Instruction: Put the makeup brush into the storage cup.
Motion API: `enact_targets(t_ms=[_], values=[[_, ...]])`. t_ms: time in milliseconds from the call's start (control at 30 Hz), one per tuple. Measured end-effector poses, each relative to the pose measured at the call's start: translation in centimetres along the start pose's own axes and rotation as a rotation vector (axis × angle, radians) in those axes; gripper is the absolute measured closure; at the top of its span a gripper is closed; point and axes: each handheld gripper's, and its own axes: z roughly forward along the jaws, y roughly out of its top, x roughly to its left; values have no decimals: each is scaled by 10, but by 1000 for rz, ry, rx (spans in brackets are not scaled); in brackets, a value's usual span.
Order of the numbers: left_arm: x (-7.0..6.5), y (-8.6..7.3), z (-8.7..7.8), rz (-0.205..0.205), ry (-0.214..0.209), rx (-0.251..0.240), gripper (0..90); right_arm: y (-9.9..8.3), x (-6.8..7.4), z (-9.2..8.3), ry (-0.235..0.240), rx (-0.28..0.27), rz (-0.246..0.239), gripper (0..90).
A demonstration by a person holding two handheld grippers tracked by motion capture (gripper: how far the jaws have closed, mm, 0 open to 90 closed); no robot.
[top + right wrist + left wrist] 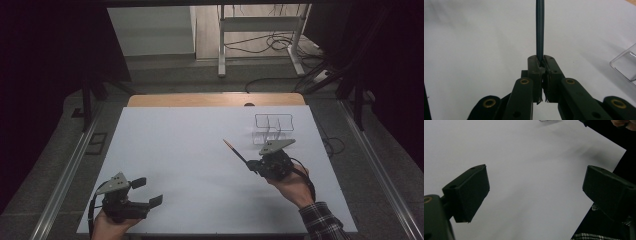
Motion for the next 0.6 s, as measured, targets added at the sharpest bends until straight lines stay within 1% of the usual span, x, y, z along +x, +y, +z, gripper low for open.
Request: enact_targets(t_ms=[133, 300, 333, 367, 500, 600], values=[[-3, 2, 1, 6, -12, -16, 102, -3, 3, -6, -3, -14, 8, 849], [-5, 7, 5, -12, -51, -48, 132, -8, 7, -12, -5, -41, 22, 849], [-5, 7, 5, -12, -51, -48, 138, -8, 8, -14, -6, -46, 21, 849], [-6, 9, 9, -13, -66, -50, 145, -9, 9, -15, -5, -51, 27, 849], [-11, 14, 17, -11, -94, -54, 174, -12, 14, -19, -1, -68, 37, 849], [-15, 20, 24, 0, -116, -58, 206, -15, 17, -22, -1, -76, 40, 849]])
